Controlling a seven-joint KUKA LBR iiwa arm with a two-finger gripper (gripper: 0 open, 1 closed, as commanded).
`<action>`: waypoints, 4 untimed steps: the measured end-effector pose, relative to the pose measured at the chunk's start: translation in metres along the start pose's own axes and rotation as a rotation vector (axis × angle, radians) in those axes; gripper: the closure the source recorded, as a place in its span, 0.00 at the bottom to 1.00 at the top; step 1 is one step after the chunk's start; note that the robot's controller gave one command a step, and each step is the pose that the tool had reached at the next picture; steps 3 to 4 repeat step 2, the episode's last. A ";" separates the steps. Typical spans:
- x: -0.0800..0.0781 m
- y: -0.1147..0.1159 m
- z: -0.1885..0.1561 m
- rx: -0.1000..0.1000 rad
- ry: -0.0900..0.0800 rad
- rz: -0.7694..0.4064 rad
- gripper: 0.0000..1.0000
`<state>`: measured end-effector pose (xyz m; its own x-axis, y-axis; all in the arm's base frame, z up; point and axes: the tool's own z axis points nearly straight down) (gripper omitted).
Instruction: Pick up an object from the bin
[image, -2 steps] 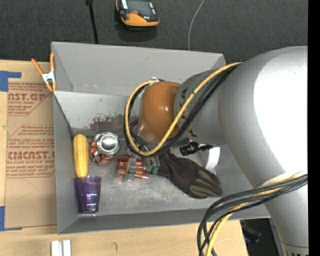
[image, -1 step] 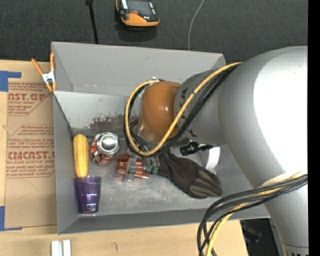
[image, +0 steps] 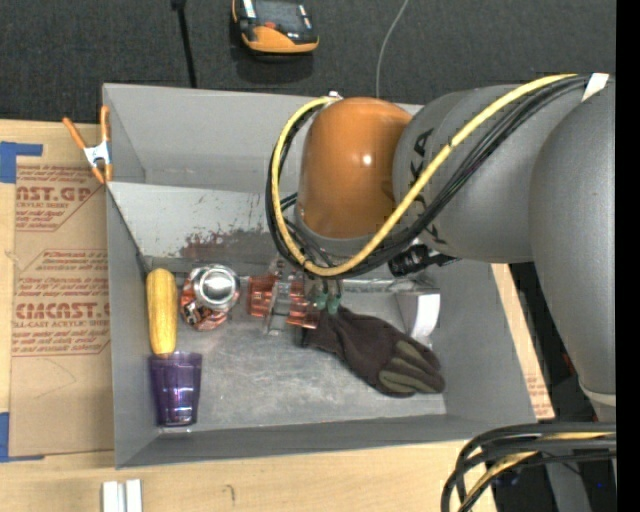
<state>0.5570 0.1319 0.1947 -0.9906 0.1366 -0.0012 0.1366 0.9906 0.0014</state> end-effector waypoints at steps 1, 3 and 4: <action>0.000 0.000 0.000 0.000 0.000 0.000 1.00; 0.000 -0.007 -0.042 0.002 0.007 0.007 1.00; 0.000 -0.007 -0.042 0.002 0.007 0.007 1.00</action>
Offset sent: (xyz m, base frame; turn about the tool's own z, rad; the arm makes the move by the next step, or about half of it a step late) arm -0.0001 -0.0136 0.0737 0.0151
